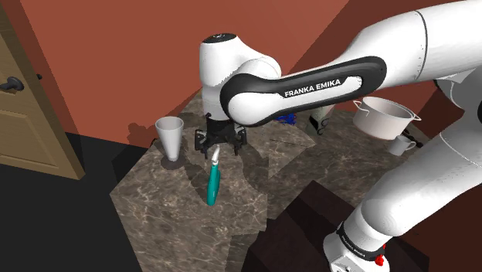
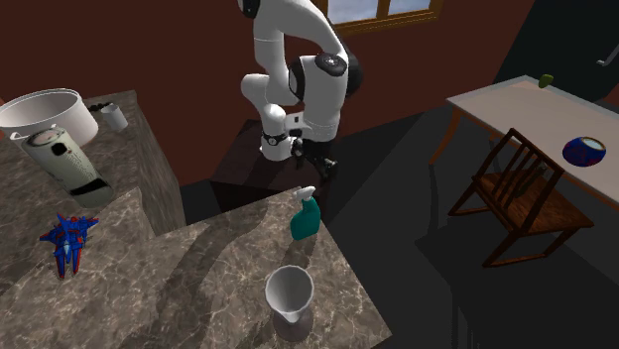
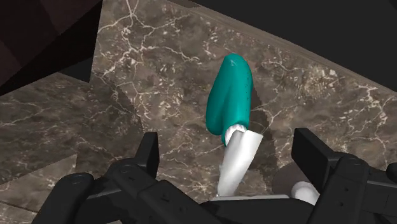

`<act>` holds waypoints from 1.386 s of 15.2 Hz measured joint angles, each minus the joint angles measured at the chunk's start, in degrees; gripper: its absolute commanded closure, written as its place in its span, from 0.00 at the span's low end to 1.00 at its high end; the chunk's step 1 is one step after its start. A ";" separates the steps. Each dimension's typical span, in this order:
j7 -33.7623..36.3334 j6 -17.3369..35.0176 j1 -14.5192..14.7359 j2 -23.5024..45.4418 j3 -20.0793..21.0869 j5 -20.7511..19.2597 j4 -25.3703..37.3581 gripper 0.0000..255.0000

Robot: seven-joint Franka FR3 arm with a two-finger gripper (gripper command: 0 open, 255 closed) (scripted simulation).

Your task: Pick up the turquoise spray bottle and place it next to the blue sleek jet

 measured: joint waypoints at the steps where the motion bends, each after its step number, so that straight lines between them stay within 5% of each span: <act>1: 2.76 -0.09 -0.29 2.61 0.84 -1.50 1.93 0.00; 15: 7.54 5.87 -0.25 7.28 1.94 -4.64 -0.71 0.00; 16: 7.54 5.87 -0.25 7.28 1.94 -4.64 -0.71 1.00; 21: 7.54 5.87 -0.24 7.28 1.94 -4.63 -0.71 1.00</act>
